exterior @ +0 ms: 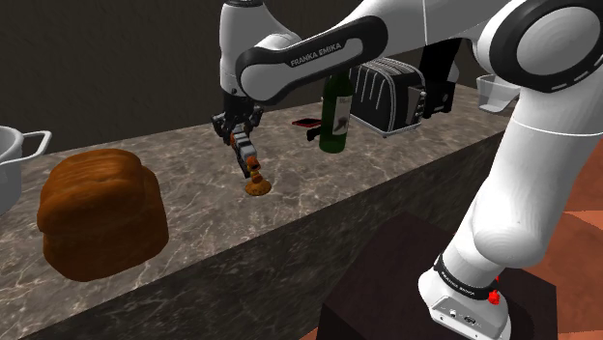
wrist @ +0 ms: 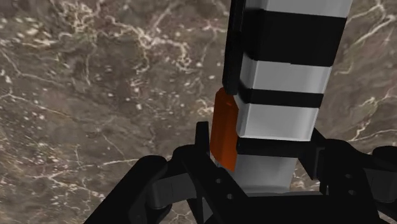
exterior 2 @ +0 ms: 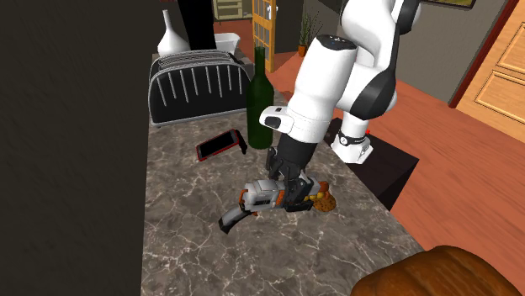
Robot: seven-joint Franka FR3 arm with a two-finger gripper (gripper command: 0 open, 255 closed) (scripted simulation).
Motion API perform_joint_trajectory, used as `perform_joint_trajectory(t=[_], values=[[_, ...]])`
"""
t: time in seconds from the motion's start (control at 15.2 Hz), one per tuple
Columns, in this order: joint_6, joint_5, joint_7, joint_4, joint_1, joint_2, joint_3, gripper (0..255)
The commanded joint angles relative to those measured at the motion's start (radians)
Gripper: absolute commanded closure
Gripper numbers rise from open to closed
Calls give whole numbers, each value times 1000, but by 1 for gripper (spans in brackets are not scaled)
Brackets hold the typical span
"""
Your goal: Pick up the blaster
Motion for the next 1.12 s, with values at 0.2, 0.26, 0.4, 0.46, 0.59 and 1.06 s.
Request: perform_joint_trajectory(t=[0.2, 0.26, 0.4, 0.46, 0.59, 1.06], values=[[-1, 0, 0, 0, 0, 1, 0, 255], [-1, 0, 0, 0, 0, 1, 0, 255], [1, 0, 0, -2, 0, 0, 0, 255], [-11, 3, -3, 7, 0, -3, 1, 255], [-36, 7, -8, 28, 0, -8, 1, 255], [-126, 21, -25, 107, 1, -20, 4, 255]])
